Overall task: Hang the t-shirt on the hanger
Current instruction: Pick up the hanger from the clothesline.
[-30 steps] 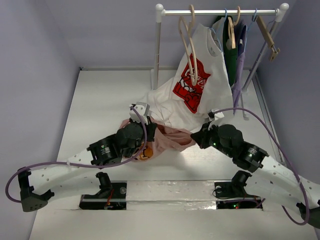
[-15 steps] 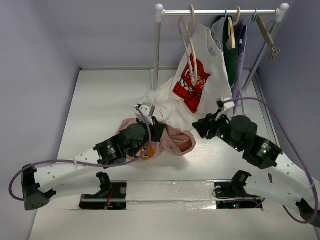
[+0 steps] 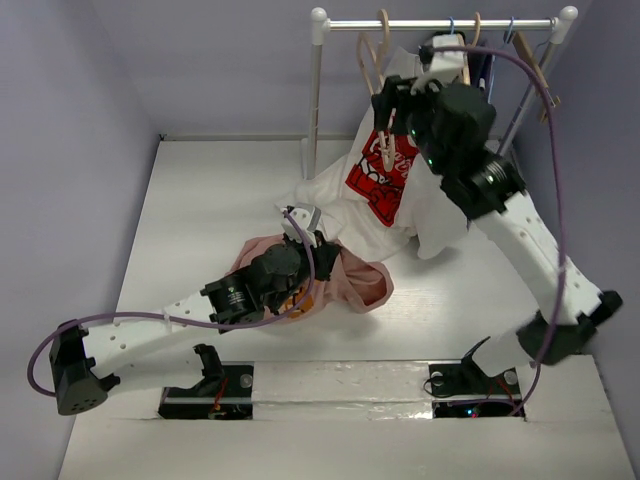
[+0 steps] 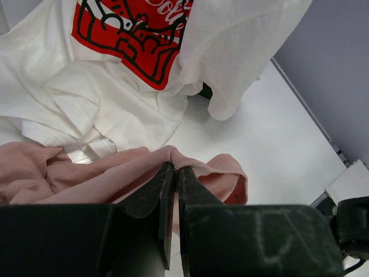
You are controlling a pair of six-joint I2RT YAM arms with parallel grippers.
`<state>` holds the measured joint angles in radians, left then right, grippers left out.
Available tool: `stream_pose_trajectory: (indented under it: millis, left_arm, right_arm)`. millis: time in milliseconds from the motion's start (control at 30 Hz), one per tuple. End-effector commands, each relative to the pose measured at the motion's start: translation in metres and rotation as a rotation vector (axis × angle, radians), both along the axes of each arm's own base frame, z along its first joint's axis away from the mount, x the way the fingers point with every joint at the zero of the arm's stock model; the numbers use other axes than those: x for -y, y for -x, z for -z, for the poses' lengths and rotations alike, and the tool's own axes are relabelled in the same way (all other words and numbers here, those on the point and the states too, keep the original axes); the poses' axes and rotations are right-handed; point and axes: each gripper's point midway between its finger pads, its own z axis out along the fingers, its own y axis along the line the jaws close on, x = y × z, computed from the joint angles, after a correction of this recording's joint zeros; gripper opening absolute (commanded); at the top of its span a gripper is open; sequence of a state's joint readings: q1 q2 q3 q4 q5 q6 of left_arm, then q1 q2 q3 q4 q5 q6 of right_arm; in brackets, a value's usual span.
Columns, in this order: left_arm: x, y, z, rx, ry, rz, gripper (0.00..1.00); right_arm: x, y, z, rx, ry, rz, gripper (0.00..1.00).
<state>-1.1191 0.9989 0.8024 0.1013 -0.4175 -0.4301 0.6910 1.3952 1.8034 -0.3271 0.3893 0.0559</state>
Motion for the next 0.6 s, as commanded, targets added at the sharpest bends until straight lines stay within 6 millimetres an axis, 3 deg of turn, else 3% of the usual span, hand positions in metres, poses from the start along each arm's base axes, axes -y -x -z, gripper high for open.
stream_pose_trajectory:
  millis: [0, 33, 100, 167, 233, 433, 567]
  left_arm:
    - [0.006, -0.003, -0.033, 0.067, 0.09, 0.012, 0.0]
    - [0.006, -0.003, -0.033, 0.068, 0.089, 0.017, 0.0]
    - [0.004, -0.005, -0.032, 0.073, 0.087, 0.013, 0.0]
    - [0.007, -0.003, -0.032, 0.074, 0.09, 0.026, 0.0]
    - [0.009, -0.002, -0.032, 0.076, 0.095, 0.041, 0.0]
    - [0.008, -0.004, -0.028, 0.077, 0.092, 0.04, 0.0]
    - [0.008, -0.003, -0.027, 0.075, 0.093, 0.044, 0.0]
  right_arm:
    - [0.012, -0.049, 0.016, -0.069, 0.12, 0.054, 0.66]
    - [0.011, -0.051, -0.007, -0.036, 0.103, 0.059, 0.66]
    - [0.008, -0.08, 0.019, -0.099, 0.167, 0.095, 0.66]
    - [0.007, -0.088, 0.013, -0.088, 0.174, 0.114, 0.65]
    - [0.012, -0.106, 0.029, -0.111, 0.218, 0.162, 0.63]
    - [0.007, -0.12, 0.049, -0.145, 0.23, 0.16, 0.39]
    - [0.012, -0.123, 0.055, -0.149, 0.236, 0.172, 0.38]
